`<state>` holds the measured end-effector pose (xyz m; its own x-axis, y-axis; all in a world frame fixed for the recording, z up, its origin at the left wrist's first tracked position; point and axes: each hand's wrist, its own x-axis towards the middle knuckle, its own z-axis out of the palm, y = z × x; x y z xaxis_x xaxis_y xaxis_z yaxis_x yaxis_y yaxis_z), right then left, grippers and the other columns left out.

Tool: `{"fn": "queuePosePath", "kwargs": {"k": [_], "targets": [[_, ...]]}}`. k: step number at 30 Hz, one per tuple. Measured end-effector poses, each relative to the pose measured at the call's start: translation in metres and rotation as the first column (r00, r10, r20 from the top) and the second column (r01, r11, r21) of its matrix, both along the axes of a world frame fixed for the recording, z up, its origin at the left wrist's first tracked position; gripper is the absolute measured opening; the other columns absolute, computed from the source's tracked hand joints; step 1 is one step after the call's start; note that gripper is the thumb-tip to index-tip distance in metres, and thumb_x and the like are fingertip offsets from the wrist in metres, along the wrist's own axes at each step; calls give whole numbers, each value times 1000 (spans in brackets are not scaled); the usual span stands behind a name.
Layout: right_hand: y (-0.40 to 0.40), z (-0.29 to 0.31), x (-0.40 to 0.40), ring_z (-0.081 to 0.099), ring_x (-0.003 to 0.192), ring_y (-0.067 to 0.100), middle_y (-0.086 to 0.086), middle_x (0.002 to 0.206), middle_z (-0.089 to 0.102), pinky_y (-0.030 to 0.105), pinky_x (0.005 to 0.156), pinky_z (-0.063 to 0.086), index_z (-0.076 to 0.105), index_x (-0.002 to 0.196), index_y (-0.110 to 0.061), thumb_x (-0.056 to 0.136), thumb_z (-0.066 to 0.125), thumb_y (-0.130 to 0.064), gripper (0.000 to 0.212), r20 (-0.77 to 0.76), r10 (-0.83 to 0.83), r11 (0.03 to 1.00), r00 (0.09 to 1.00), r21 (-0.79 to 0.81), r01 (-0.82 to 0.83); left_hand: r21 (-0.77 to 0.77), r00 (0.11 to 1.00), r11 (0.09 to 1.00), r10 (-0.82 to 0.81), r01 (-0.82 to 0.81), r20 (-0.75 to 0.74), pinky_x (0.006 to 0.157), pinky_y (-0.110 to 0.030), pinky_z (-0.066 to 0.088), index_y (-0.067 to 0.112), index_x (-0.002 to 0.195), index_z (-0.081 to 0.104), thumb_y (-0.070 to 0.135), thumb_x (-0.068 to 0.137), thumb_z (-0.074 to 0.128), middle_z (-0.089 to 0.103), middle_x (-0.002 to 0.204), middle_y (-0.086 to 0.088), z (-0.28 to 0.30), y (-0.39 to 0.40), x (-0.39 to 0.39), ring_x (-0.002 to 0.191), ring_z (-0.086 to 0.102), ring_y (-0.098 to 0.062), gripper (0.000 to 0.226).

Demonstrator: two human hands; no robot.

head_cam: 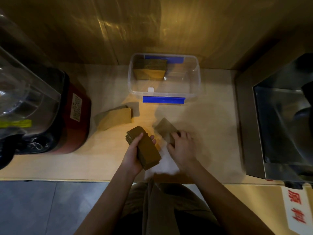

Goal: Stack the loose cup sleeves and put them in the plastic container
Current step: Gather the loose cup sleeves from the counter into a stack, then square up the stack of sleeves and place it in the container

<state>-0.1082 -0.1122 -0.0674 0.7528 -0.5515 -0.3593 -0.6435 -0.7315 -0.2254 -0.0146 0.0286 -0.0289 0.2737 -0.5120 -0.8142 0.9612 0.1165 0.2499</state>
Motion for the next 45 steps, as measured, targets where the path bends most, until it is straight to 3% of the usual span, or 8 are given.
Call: {"fn": "queuePosePath", "kwargs": {"k": [8, 19, 23, 25, 28, 31, 36, 45], "targets": [[8, 62, 14, 55, 90, 9, -1, 107, 59, 19, 71, 47, 61, 112, -23, 75, 71, -32, 40, 257, -481, 686, 838, 705, 178, -76, 991, 996, -39, 49, 126, 93, -47, 45, 21, 115, 60, 50, 69, 56, 70, 103, -8, 0, 2, 0, 101, 61, -25, 54], [54, 72, -1, 45, 110, 15, -1, 120, 51, 27, 89, 41, 54, 119, -30, 72, 48, -59, 55, 300, -109, 871, 948, 488, -54, -268, 996, 963, 35, -11, 85, 81, -33, 55, 18, 102, 61, 29, 46, 82, 68, 90, -1, 2, 0, -3, 86, 65, -15, 62], [51, 66, -6, 55, 99, 18, 2, 105, 58, 17, 75, 46, 58, 102, -22, 82, 65, -30, 23, 225, -625, 536, 748, 820, 201, -284, 990, 959, 52, -12, 133, 82, -33, 52, 18, 101, 59, 20, 58, 67, 68, 87, 1, 7, 0, -1, 85, 65, -14, 44], [48, 65, -4, 58, 97, 22, 5, 98, 61, 22, 73, 49, 58, 95, -16, 82, 65, -16, 14, -36, -786, 191, 617, 936, 297, -258, 984, 966, 67, -22, 168, 82, -33, 49, 18, 99, 58, 16, 72, 50, 69, 84, 1, 14, -2, -3, 85, 64, -14, 28], [45, 67, -6, 67, 85, 23, 12, 98, 66, 30, 70, 58, 56, 103, -11, 83, 61, -12, 20, -384, -683, -272, 622, 923, 271, -218, 967, 976, 62, -7, 248, 85, -34, 46, 17, 95, 59, 9, 83, 37, 69, 84, 0, 22, -7, -10, 91, 60, -16, 26], [43, 65, -12, 70, 83, 22, 16, 103, 65, 31, 65, 60, 51, 116, -8, 82, 60, -7, 35, -438, -631, -376, 640, 894, 242, -195, 936, 978, -2, 75, 352, 89, -36, 44, 18, 92, 64, 8, 76, 45, 66, 95, -3, 23, -5, -14, 97, 58, -19, 27], [29, 63, -21, 69, 83, 18, 8, 102, 66, 27, 63, 59, 56, 105, -15, 78, 63, 0, 31, -317, -673, -199, 668, 948, 249, -134, 848, 961, -142, 241, 510, 86, -32, 50, 17, 106, 62, 15, 53, 74, 68, 100, -1, 15, 18, 3, 99, 61, -18, 54], [15, 37, -23, 59, 90, 12, -3, 94, 63, 5, 74, 44, 65, 101, -14, 74, 63, 7, 34, 318, -527, 687, 788, 705, 175, 504, 294, 823, -565, 262, 771, 94, -33, 47, 18, 114, 54, 1, 78, 60, 59, 109, 1, -22, 17, -4, 110, 54, -20, 41]]}}
